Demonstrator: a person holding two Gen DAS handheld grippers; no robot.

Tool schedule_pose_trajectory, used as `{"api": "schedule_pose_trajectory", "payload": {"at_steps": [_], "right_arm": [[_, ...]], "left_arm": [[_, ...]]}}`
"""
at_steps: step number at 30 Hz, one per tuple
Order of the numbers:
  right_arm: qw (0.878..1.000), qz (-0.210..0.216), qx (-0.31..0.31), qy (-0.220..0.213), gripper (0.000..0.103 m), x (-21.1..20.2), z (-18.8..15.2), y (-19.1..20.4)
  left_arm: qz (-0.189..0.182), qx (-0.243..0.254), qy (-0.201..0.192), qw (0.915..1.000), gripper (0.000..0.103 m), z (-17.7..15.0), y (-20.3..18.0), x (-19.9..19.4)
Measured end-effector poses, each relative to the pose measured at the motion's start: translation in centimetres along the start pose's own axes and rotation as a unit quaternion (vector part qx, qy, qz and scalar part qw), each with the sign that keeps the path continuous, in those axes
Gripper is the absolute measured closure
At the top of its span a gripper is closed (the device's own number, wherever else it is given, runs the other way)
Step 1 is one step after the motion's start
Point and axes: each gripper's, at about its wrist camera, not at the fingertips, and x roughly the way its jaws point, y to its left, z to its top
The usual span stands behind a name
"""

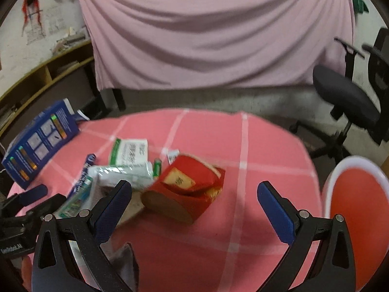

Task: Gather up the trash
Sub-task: 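Move both tools forward toward the pile of trash on the table, then close the left tool on the blue snack bag while the right tool reaches the red can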

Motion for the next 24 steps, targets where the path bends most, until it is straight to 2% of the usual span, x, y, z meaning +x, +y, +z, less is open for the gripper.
{"api": "schedule_pose_trajectory", "payload": {"at_steps": [3, 4, 7, 11, 14, 16, 20, 24], "right_arm": [[0.999, 0.017, 0.025, 0.018, 0.0, 0.8, 0.1, -0.8], [0.999, 0.022, 0.03, 0.025, 0.003, 1.1, 0.1, -0.9], [0.998, 0.033, 0.035, 0.048, 0.014, 2.0, 0.0, -0.8], [0.998, 0.045, 0.03, 0.044, 0.027, 1.6, 0.1, -0.6], [0.997, 0.056, 0.034, 0.044, 0.037, 1.5, -0.1, -0.8], [0.997, 0.059, 0.039, 0.041, 0.048, 1.3, -0.2, -1.0], [0.996, 0.069, 0.04, 0.037, 0.052, 1.0, -0.3, -1.0], [0.996, 0.079, 0.036, 0.026, 0.054, 0.3, -0.4, -0.8]], "left_arm": [[-0.012, -0.002, 0.005, 0.9999, 0.03, 0.0, -0.1, 0.1], [-0.018, -0.001, 0.007, 0.9998, 0.032, 0.0, -0.1, 0.1], [-0.031, 0.001, 0.012, 0.9994, 0.034, 0.5, 0.0, 0.1], [-0.057, -0.012, 0.017, 0.9982, 0.039, 0.7, 0.2, 0.5], [-0.068, -0.011, 0.019, 0.9975, 0.046, 0.6, 0.2, 0.3], [-0.077, -0.011, 0.022, 0.9968, 0.054, 0.6, 0.1, 0.2], [-0.091, -0.009, 0.029, 0.9953, 0.07, 0.4, -0.2, 0.2], [-0.087, -0.007, 0.025, 0.9959, 0.071, 0.5, -0.4, -0.1]]}}
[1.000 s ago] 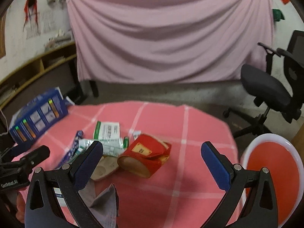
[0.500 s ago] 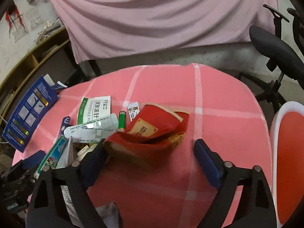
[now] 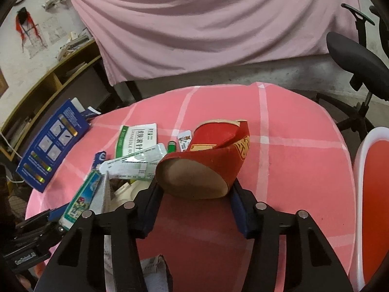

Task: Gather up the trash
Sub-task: 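Close the left tool on the blue snack bag while the right tool reaches the red can, then grasp the red cylindrical can with the right tool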

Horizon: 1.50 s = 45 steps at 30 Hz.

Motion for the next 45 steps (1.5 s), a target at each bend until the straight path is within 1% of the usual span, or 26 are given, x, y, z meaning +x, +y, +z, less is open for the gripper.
{"api": "schedule_pose_trajectory", "payload": {"at_steps": [5, 8, 11, 12, 13, 14, 15, 16, 18, 20, 21, 23, 24, 25, 26, 29, 30, 32, 34, 36, 38, 40, 43, 45], "right_arm": [[1.0, 0.015, -0.008, -0.026, 0.057, -1.3, -0.3, 0.4], [0.999, 0.02, -0.018, -0.04, 0.059, -2.0, -0.5, 0.7], [0.997, 0.031, -0.031, -0.064, 0.061, -2.8, -0.7, 1.2], [0.996, 0.036, -0.037, -0.077, 0.064, -3.3, -0.8, 1.4], [0.994, 0.04, -0.041, -0.088, 0.073, -3.7, -0.9, 1.5], [0.994, 0.041, -0.045, -0.094, 0.079, -3.9, -1.0, 1.5], [0.993, 0.037, -0.049, -0.099, 0.082, -4.1, -1.1, 1.7], [0.993, 0.037, -0.053, -0.095, 0.082, -4.0, -1.1, 1.8], [0.994, 0.039, -0.053, -0.087, 0.082, -3.8, -1.2, 1.7], [0.995, 0.039, -0.042, -0.088, 0.081, -3.8, -1.2, 1.3], [0.995, 0.039, -0.032, -0.085, 0.08, -3.8, -1.1, 0.9], [0.996, 0.041, -0.014, -0.077, 0.065, -3.5, -0.9, 0.3], [0.997, 0.044, -0.005, -0.068, 0.054, -3.1, -0.7, -0.1], [0.997, 0.048, 0.0, -0.061, 0.052, -2.7, -0.6, -0.2], [0.997, 0.052, 0.004, -0.055, 0.052, -2.5, -0.5, -0.3], [0.997, 0.067, 0.014, -0.042, 0.05, -1.7, 0.2, -0.5], [0.997, 0.07, 0.007, -0.042, 0.049, -1.4, 0.6, -0.3], [0.996, 0.071, -0.015, -0.05, 0.044, -1.5, 1.1, 0.2], [0.994, 0.079, -0.042, -0.065, 0.023, -1.7, 1.8, 1.0], [0.992, 0.082, -0.067, -0.075, 0.02, -1.4, 2.5, 1.7], [0.991, 0.072, -0.091, -0.071, 0.02, -0.3, 3.2, 2.7], [0.99, 0.076, -0.105, -0.048, 0.02, 1.2, 3.6, 3.4], [0.99, 0.083, -0.11, -0.011, 0.02, 3.2, 3.3, 3.9], [0.991, 0.075, -0.112, -0.004, 0.022, 3.6, 3.1, 3.8]], "left_arm": [[0.006, -0.008, -0.016, 0.9998, 0.071, -0.3, 0.5, -0.7], [0.017, -0.024, -0.049, 0.9984, 0.072, -0.7, 1.2, -2.2], [0.025, -0.033, -0.088, 0.9952, 0.072, -1.0, 1.6, -3.8], [0.028, -0.032, -0.098, 0.9943, 0.072, -1.2, 1.6, -4.0], [0.034, -0.03, -0.111, 0.9929, 0.072, -1.3, 1.4, -4.5], [0.04, -0.026, -0.122, 0.9914, 0.072, -1.5, 1.2, -4.9], [0.045, -0.022, -0.129, 0.9903, 0.072, -1.8, 1.1, -5.2], [0.051, -0.016, -0.136, 0.9893, 0.072, -2.0, 0.9, -5.4], [0.063, -0.009, -0.138, 0.9884, 0.072, -2.2, 0.5, -5.2], [0.07, -0.014, -0.129, 0.9891, 0.072, -2.2, 0.5, -4.8], [0.072, -0.019, -0.124, 0.9895, 0.072, -2.3, 0.6, -4.5], [0.073, -0.039, -0.107, 0.9908, 0.072, -2.2, 1.4, -3.8], [0.073, -0.047, -0.1, 0.9912, 0.072, -2.1, 1.7, -3.6], [0.072, -0.057, -0.089, 0.9918, 0.072, -2.0, 2.1, -3.2], [0.068, -0.065, -0.078, 0.9925, 0.072, -1.7, 2.4, -2.8], [0.054, -0.076, -0.065, 0.9935, 0.072, -1.4, 2.7, -2.3], [0.05, -0.077, -0.064, 0.9937, 0.072, -1.2, 2.8, -2.3], [0.042, -0.079, -0.06, 0.9942, 0.072, -1.1, 2.9, -2.2], [0.035, -0.083, -0.058, 0.9943, 0.072, -0.9, 3.1, -2.2], [0.028, -0.088, -0.056, 0.9942, 0.072, -0.8, 3.4, -2.2], [0.024, -0.09, -0.055, 0.9941, 0.072, -0.8, 3.5, -2.2], [0.022, -0.091, -0.055, 0.9941, 0.072, -0.7, 3.6, -2.3], [0.022, -0.087, -0.053, 0.9946, 0.072, -0.6, 3.6, -2.2], [0.022, -0.083, -0.052, 0.995, 0.072, -0.3, 3.3, -2.0]]}}
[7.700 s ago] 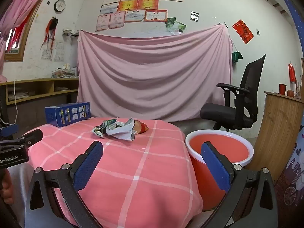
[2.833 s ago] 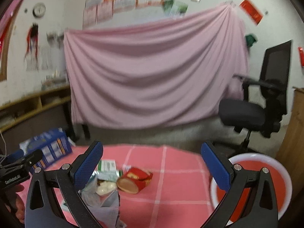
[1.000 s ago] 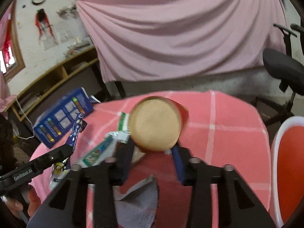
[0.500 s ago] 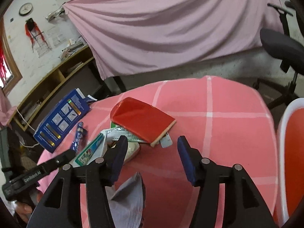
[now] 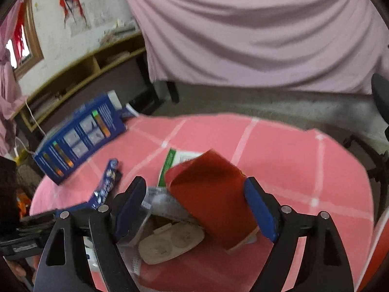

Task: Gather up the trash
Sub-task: 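Grasp the red cylindrical can with the right tool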

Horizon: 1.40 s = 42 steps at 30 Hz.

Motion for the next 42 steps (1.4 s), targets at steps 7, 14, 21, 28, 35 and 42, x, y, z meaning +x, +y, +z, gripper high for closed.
{"api": "schedule_pose_trajectory", "payload": {"at_steps": [7, 14, 21, 28, 35, 42], "right_arm": [[0.999, 0.027, 0.04, -0.013, 0.036, -0.7, -0.4, -1.6], [0.999, 0.021, 0.036, -0.021, 0.045, -1.2, -0.6, -1.2], [0.998, 0.02, 0.035, -0.055, 0.06, -3.2, -1.1, -1.1], [0.995, -0.002, 0.073, -0.072, 0.067, -5.5, -2.5, -2.7], [0.989, -0.011, 0.143, -0.033, 0.06, -6.3, -4.5, -6.1], [0.992, -0.061, 0.107, 0.018, 0.036, -4.6, -4.1, -4.7]], "left_arm": [[-0.002, 0.001, 0.0, 1.0, 0.072, 0.2, -0.2, 0.2], [-0.003, -0.001, 0.0, 1.0, 0.072, 0.3, -0.2, 0.2], [-0.005, -0.002, -0.002, 1.0, 0.072, -0.2, 0.1, -0.1], [-0.004, -0.001, -0.002, 1.0, 0.072, -0.2, 0.0, -0.1], [-0.002, 0.005, -0.001, 1.0, 0.072, -0.3, -0.7, -0.2], [0.0, 0.008, 0.002, 1.0, 0.072, -0.2, -1.3, 0.2]]}}
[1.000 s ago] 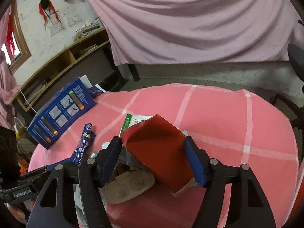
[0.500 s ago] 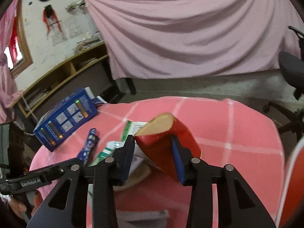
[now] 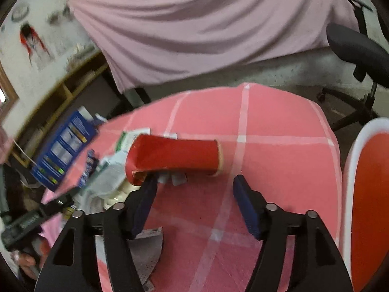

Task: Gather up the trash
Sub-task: 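Grasp the red cylindrical can with the right tool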

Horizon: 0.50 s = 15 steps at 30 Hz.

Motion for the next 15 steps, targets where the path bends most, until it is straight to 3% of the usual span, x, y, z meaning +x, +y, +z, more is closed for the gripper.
{"api": "schedule_pose_trajectory", "payload": {"at_steps": [9, 15], "right_arm": [[0.986, -0.116, -0.118, 0.012, 0.036, 1.3, -0.4, 3.7], [0.98, -0.126, -0.153, -0.026, 0.036, -0.2, -1.0, 4.4]], "left_arm": [[-0.001, -0.001, 0.001, 1.0, 0.072, 0.0, 0.0, 0.1], [-0.001, -0.001, 0.0, 1.0, 0.072, 0.0, -0.1, 0.2]]}}
